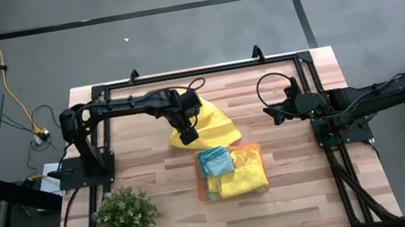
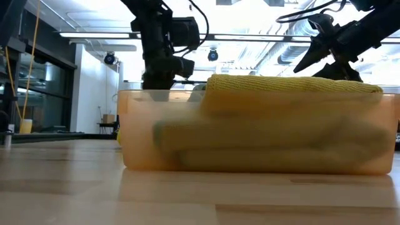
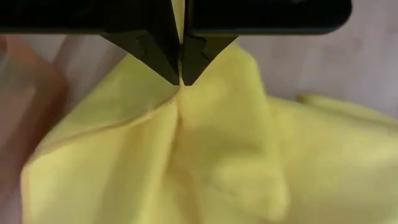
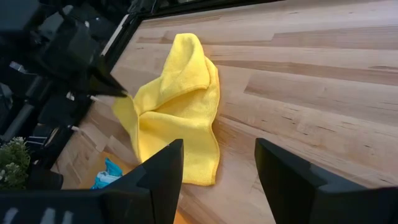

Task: Fold microfiber towels
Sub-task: Fold the yellow microfiber towel

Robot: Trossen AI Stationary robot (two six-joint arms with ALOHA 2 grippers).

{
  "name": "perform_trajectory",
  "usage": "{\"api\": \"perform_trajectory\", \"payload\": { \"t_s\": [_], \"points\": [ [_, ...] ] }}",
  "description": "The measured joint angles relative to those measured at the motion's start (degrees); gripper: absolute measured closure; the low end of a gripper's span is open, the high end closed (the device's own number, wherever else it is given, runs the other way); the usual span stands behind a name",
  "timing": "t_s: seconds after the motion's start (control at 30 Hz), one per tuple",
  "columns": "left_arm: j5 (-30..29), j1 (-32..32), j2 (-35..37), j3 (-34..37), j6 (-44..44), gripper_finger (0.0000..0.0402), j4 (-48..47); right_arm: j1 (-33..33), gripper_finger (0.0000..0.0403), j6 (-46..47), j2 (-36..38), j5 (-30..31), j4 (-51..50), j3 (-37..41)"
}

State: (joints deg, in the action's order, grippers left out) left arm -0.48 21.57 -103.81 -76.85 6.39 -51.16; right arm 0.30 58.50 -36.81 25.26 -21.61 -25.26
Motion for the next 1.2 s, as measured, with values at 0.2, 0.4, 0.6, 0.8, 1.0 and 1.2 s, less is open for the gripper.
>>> {"api": "perform_trajectory", "payload": {
  "t_s": [0.2, 0.4, 0.6, 0.8, 1.0, 1.2],
  "points": [
    [-2.5, 2.7, 0.0, -3.3, 0.8, 0.0401, 0.1, 0.0, 0.0215, 0.0, 0.0, 0.0, 0.0, 0.0],
    [-4.5, 6.2, 0.0, -5.0, 5.7, 0.0401, 2.5, 0.0, 0.0215, 0.0, 0.0, 1.0, 0.0, 0.0],
    [-4.8, 9.2, 0.0, -5.1, 11.4, 0.0401, 7.9, 0.0, 0.0215, 0.6, 0.0, 4.5, 0.0, 0.0],
    [-2.9, 11.9, 0.0, -5.1, 13.6, 0.0401, 10.8, 0.0, 0.0215, 0.0, 0.0, 4.6, -0.1, 0.0],
    [0.7, 14.7, 0.0, -5.1, 18.1, 0.0402, 15.8, 0.0, 0.0215, 0.0, -1.4, 4.7, -0.4, 0.0],
    [1.4, 16.5, 0.0, -5.1, 21.8, 0.0402, 19.0, 0.0, 0.0215, 1.6, -5.2, 2.9, -0.5, 0.0]
  ]
}}
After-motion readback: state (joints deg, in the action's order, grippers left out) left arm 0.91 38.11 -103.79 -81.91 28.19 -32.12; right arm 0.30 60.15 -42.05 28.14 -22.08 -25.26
